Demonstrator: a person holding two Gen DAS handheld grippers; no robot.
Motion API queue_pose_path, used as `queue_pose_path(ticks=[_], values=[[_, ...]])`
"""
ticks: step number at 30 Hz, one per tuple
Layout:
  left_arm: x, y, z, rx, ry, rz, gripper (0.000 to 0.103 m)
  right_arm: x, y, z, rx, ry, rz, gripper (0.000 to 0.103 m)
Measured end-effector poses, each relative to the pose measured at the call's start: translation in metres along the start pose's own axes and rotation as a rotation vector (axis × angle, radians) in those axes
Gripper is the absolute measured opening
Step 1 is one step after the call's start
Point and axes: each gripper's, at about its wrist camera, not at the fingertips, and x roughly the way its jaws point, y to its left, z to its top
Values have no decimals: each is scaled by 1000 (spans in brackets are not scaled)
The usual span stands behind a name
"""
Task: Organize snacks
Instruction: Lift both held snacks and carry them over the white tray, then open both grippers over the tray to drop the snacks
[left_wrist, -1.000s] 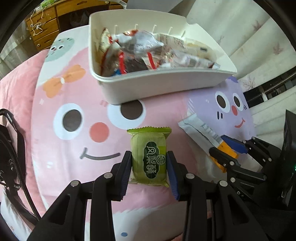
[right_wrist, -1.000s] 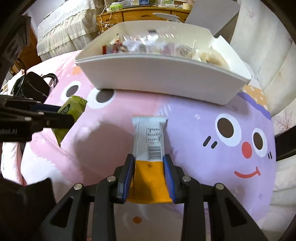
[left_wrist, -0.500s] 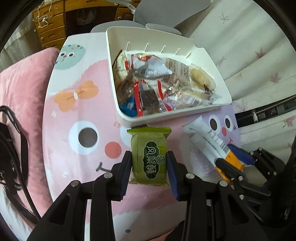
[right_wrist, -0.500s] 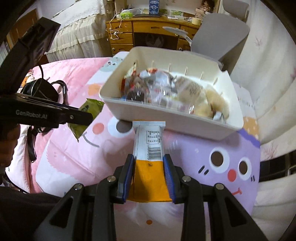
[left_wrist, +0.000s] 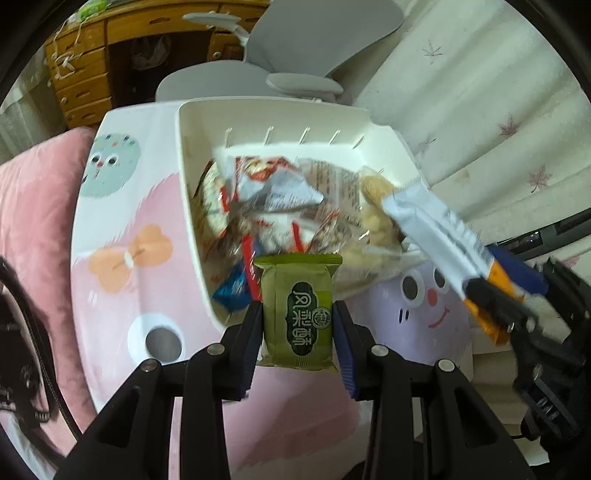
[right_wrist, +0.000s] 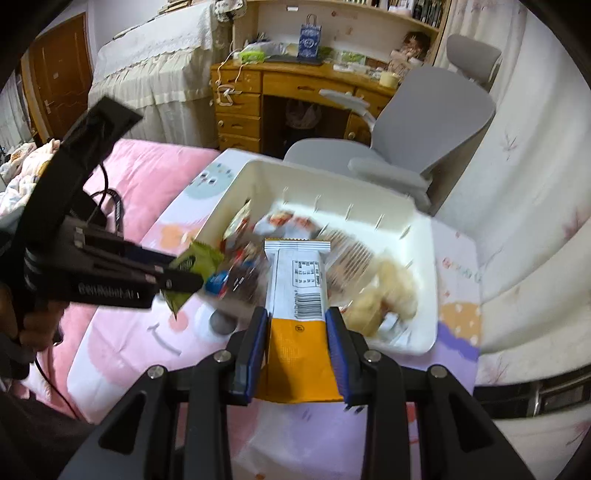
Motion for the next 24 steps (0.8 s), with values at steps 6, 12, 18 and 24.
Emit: queue_pose_path(ticks=[6, 12, 18, 24], values=[[7, -6, 10, 3, -56, -5, 36, 11, -20, 22, 52, -81, -45, 33], [0, -16, 12, -6, -101, -11, 67, 27, -36, 38, 125, -114, -142, 36], [-16, -37, -1, -50, -108, 78, 75, 18, -45, 27, 124, -139, -102, 52], [-27, -63, -37, -110, -112, 134, 82, -2, -58, -16, 171, -108, -32, 64]])
